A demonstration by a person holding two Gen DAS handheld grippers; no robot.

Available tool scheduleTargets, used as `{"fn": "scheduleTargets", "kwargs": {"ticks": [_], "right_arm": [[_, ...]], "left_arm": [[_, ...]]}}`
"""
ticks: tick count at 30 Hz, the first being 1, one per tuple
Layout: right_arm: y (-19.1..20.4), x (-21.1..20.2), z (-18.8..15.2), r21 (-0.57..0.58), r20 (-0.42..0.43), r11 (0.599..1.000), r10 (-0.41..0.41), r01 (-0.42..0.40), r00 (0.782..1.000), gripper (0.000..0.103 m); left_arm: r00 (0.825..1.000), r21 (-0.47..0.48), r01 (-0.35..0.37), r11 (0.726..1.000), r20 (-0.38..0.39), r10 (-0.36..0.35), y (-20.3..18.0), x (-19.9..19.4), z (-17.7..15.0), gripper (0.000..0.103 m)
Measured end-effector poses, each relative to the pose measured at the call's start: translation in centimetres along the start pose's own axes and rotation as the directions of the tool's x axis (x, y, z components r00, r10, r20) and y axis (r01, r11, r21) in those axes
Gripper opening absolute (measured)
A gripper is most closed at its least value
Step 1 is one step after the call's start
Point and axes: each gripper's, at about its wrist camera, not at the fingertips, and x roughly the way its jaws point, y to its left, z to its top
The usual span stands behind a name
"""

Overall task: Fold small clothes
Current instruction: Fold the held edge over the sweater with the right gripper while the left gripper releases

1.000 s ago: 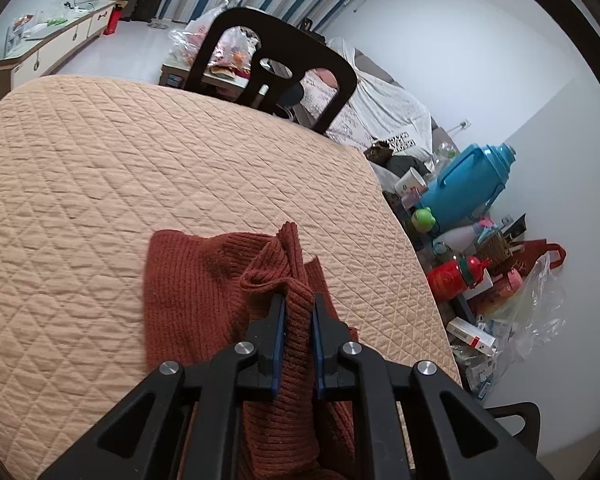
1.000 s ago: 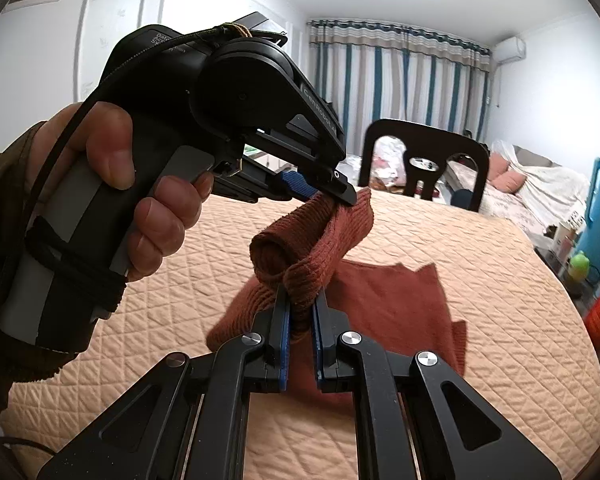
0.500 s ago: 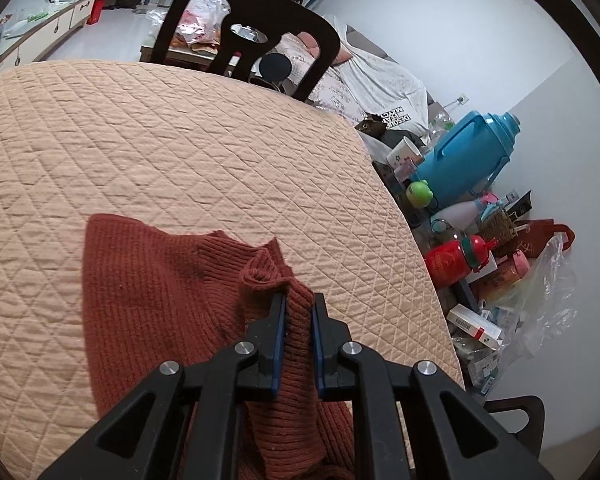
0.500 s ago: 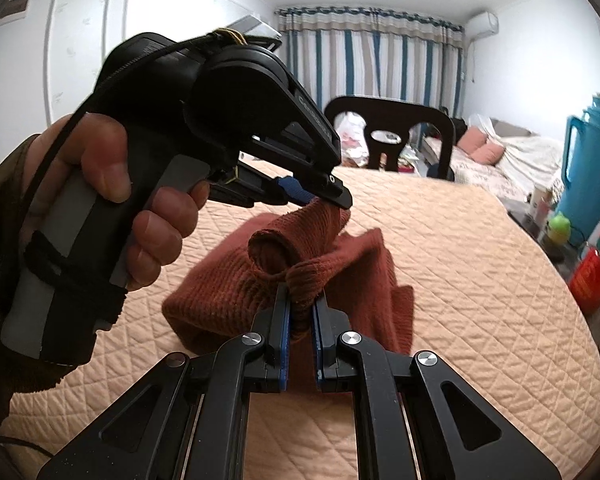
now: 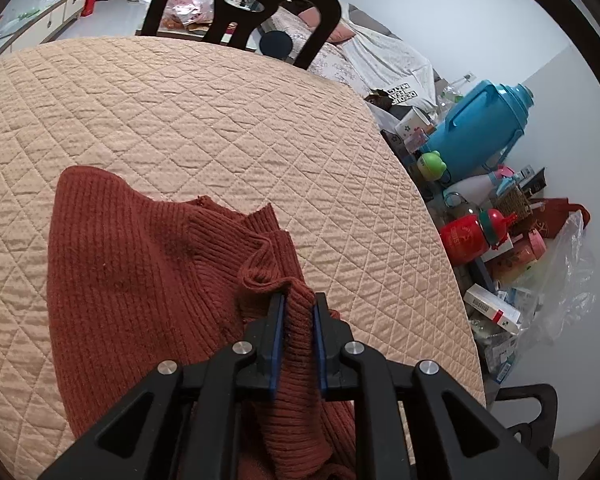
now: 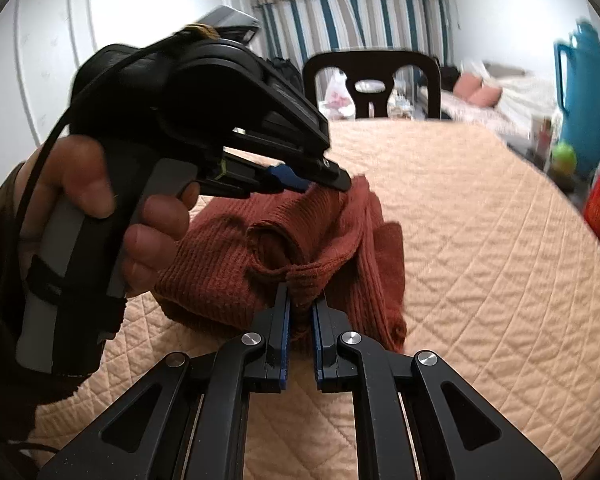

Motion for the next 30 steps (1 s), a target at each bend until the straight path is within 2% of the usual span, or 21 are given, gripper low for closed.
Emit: {"fn": "scheduleTargets", "kwargs": {"ticks": [2,3,9,14,17,20,24,27,30], "right_arm": [[-0.3,0.1,-0.1,0.027,-0.018,1.000,0.012,-0.012,1.000,0.009],[-0.5,0.1,-0.2,0.037,-0.024,0.999,0.017,-0.016,1.000,0.009],[-1.1,-0.2,-0.7,0.096,-0.044,0.995,0.036,-0.031,0.998,0.009],[-1.7,-0.3,-0.5,0.131,-0.038,0.991,0.024,-0.018,0.999,0.015],[-2.7,-0.3,-0.6,0.174,-0.047,0.985,0.011,-0.003,0.999,0.019],[-3.7,-0.6,-0.7,0.221,-0.047,0.975,-0.002,0.012,0.999,0.020],[-4.3,-1.7,-0.1,0.240,0.002,0.969,-0.058,0.056,0.998,0.020],[-4.0,-2.3,0.7,0.228,0.052,0.973,-0.035,0.023,0.998,0.023],[-3.2,-1.8,1.7,0.185,0.077,0.981,0.037,-0.050,0.996,0.038]], "left_arm": [[1.000,0.007,0.021,1.000,0.003,-0.021,0.0,-0.3,-0.1,0.034],[0.999,0.011,0.032,0.999,0.009,-0.032,0.0,-0.6,0.0,0.037],[0.996,0.076,0.016,0.997,0.085,-0.023,0.1,-3.4,-0.4,0.044],[0.993,0.075,0.017,0.997,0.119,-0.026,1.3,-5.5,-1.5,0.044],[0.991,0.086,-0.024,0.996,0.136,0.012,2.2,-6.7,-2.6,0.049],[0.987,0.091,-0.058,0.994,0.153,0.043,3.0,-7.5,-3.8,0.049],[0.983,0.061,-0.067,0.996,0.176,0.056,4.5,-8.7,-5.5,0.049],[0.982,0.066,-0.092,0.994,0.169,0.079,4.8,-8.7,-6.7,0.049],[0.983,0.063,-0.096,0.993,0.163,0.084,5.0,-8.6,-7.4,0.049]]}}
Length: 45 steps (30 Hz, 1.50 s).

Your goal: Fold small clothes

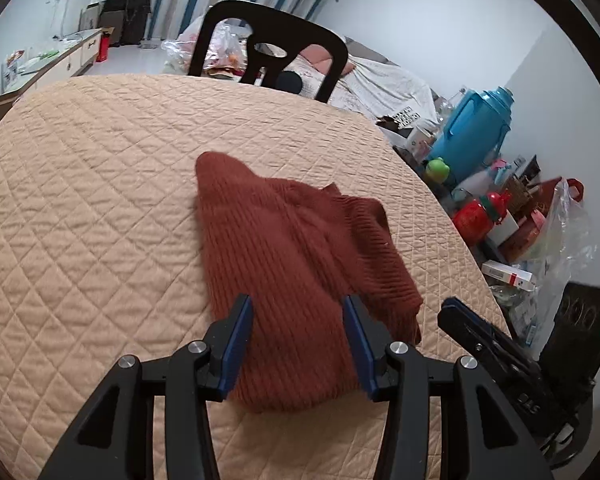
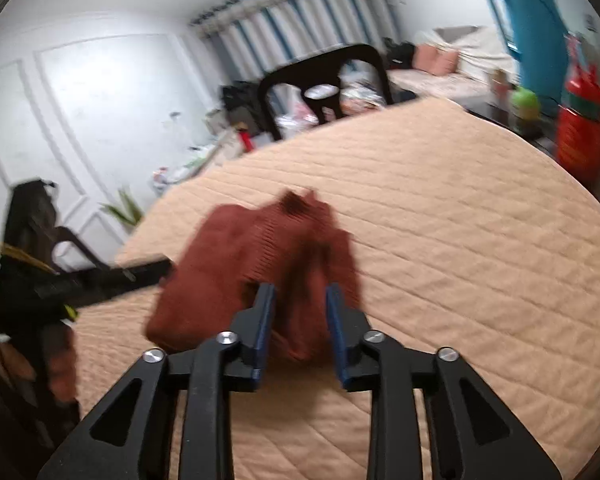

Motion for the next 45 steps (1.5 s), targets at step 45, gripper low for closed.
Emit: {"fn": "scheduleTargets", "kwargs": {"ticks": [45], "right_arm": [[-1.5,7.0,2.9,-0.120,-0.134,0.983,-0.156,0.140,0.979,0.027]], "left_arm": [[0.989,0.030,-0.121,0.992,-0.087,0.123,0.6,2.0,-3.7,0.062]]}}
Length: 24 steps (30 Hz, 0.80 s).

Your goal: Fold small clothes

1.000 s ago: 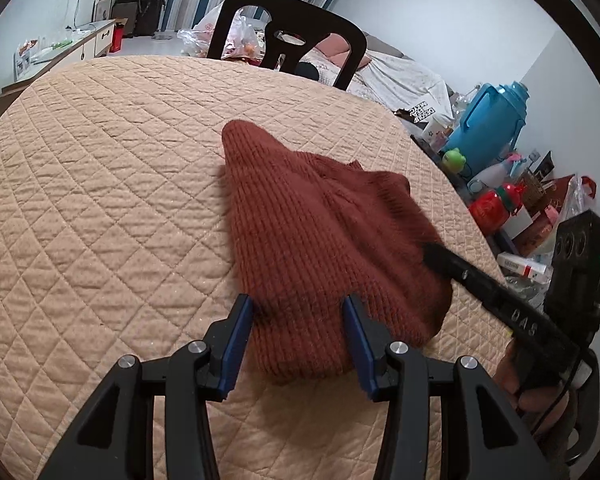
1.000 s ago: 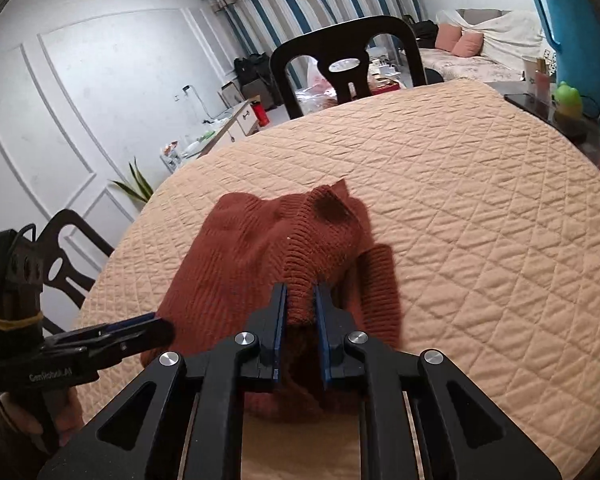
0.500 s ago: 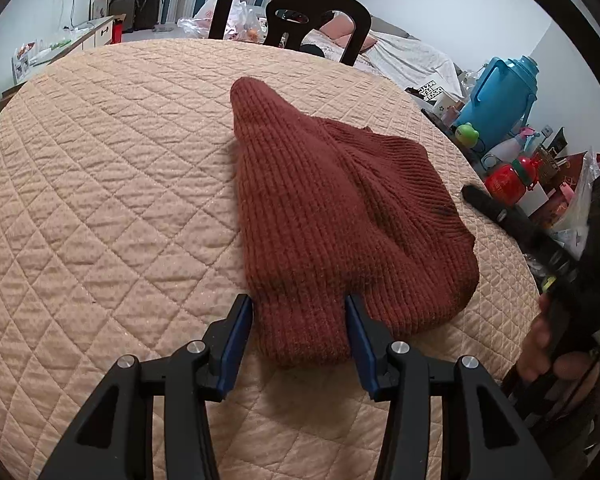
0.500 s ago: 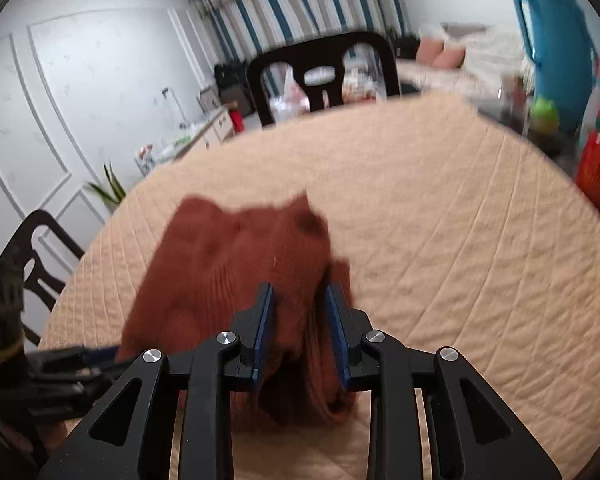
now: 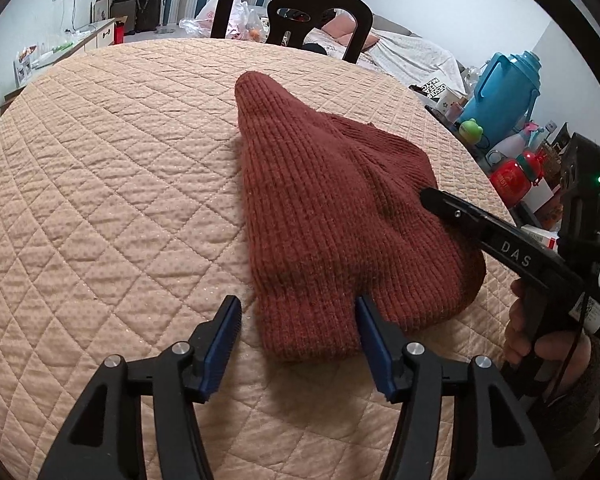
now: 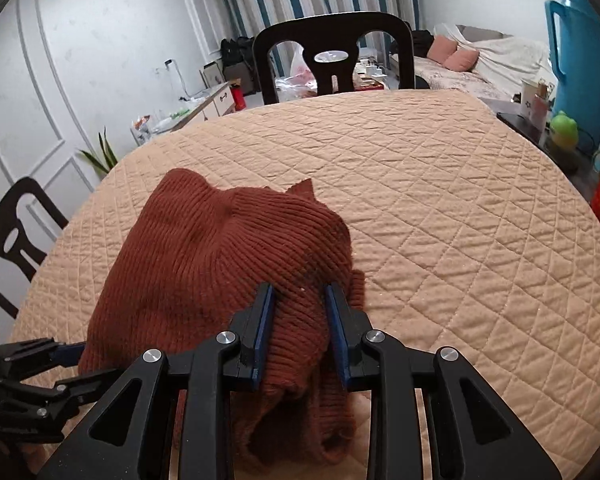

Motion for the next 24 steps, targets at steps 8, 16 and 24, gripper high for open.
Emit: {"fn": "scheduleTargets", "kwargs": {"ticks": [8,16,24], "right_arm": [[-0.6,-2.2,0.1,0.036,0.039,0.999,0.026,-0.028,0.999,0.031],[0.1,-3.7,0.4,-0.009,0.051,0.997,0.080,-0.080,0.995,0.048],[-1.4,-0.9,0.1,0.073,-0.029,0.980,0.186,-0.183,0.982,0.069]], "left_arm": [[0.998,0.004,0.018,1.000,0.059,-0.019,0.3,-1.7,0.7,0.068],[0.991,-0.028,0.056,0.998,0.125,-0.052,1.1,-3.4,2.1,0.076],[0.991,-0.082,0.111,0.990,0.087,-0.104,1.5,-1.4,4.0,0.083]]}}
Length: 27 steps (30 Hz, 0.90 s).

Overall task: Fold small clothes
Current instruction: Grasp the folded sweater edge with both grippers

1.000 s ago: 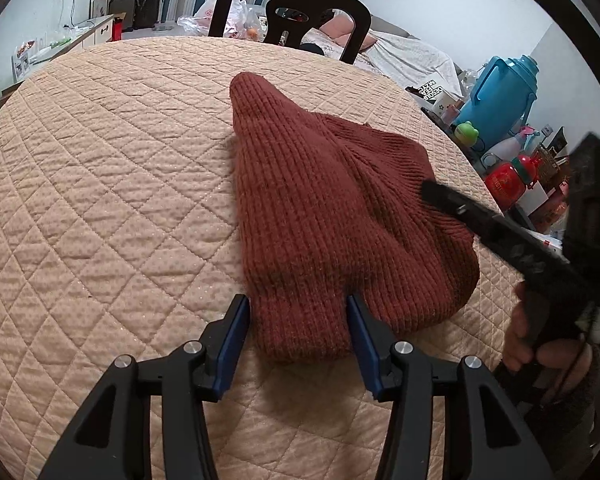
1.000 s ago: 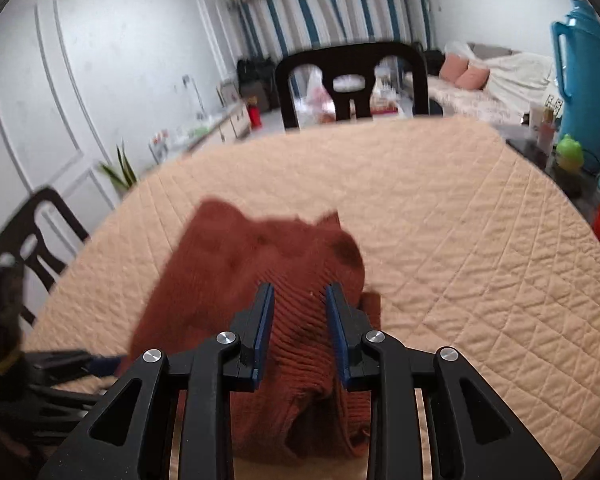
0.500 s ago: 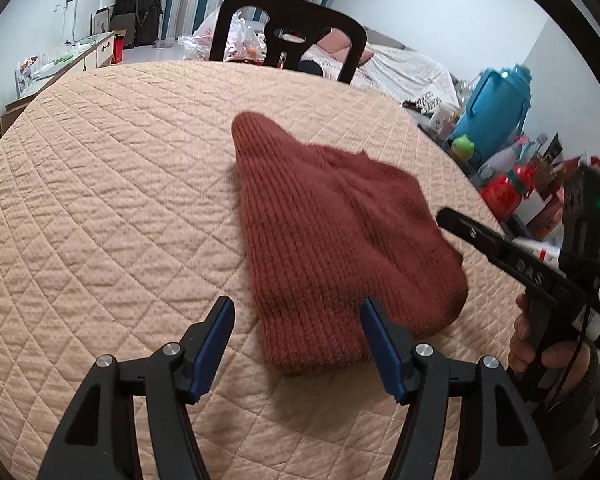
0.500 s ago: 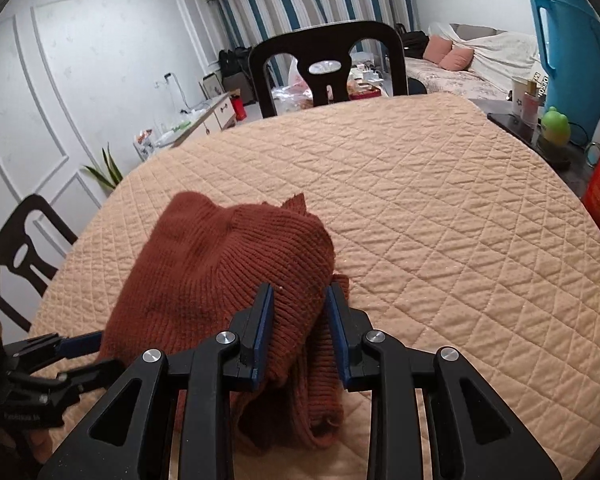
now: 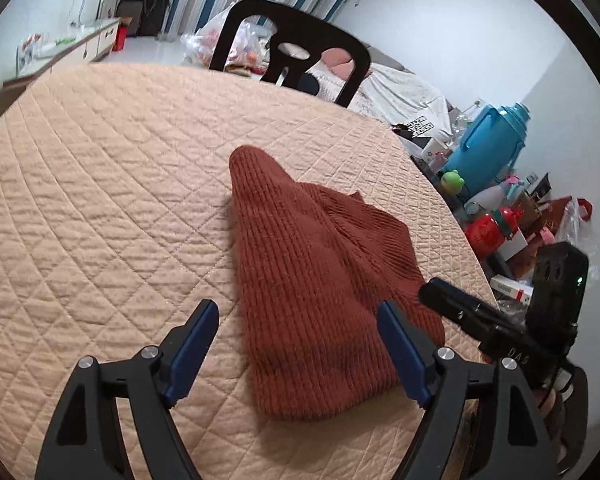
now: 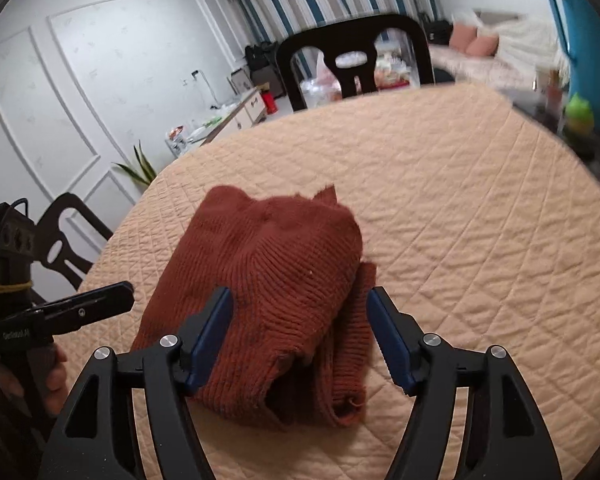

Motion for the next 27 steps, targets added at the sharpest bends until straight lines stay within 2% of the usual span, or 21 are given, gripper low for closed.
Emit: {"fn": "scheduleTargets", "kwargs": {"ticks": [5,8,12,18,25,27], "right_arm": [[-1.6,1.6,-0.3,0.070,-0.041,0.997,0.027,-0.024,0.999,0.070],[-2.8,2.2,-0.1,0.139,-0.056,0.987,0.090,-0.081,0.994,0.072],[-3.6,2.7,0.2,0.184,-0.067,0.976,0.134,-0.120,0.989,0.072],[-3.6,3.0,0.5,0.196,-0.077,0.969,0.166,-0.148,0.983,0.072],[-3.6,2.8,0.4,0.189,-0.078,0.969,0.177,-0.159,0.981,0.072],[-3.6,2.8,0.4,0.180,-0.082,0.973,0.162,-0.145,0.983,0.069]], "left_arm": [[0.999,-0.017,0.025,1.000,-0.025,-0.025,0.0,1.6,0.5,0.083],[0.999,-0.048,0.036,0.998,-0.038,-0.038,0.3,2.5,0.8,0.083],[0.998,-0.051,0.038,0.998,-0.055,-0.041,0.3,3.5,1.0,0.083],[0.994,-0.077,0.067,0.995,-0.075,-0.073,0.5,4.5,1.2,0.083],[0.987,-0.152,0.124,0.981,-0.083,-0.138,1.5,5.3,1.2,0.083],[0.985,-0.164,0.135,0.977,-0.082,-0.150,1.6,5.3,1.2,0.082]]}}
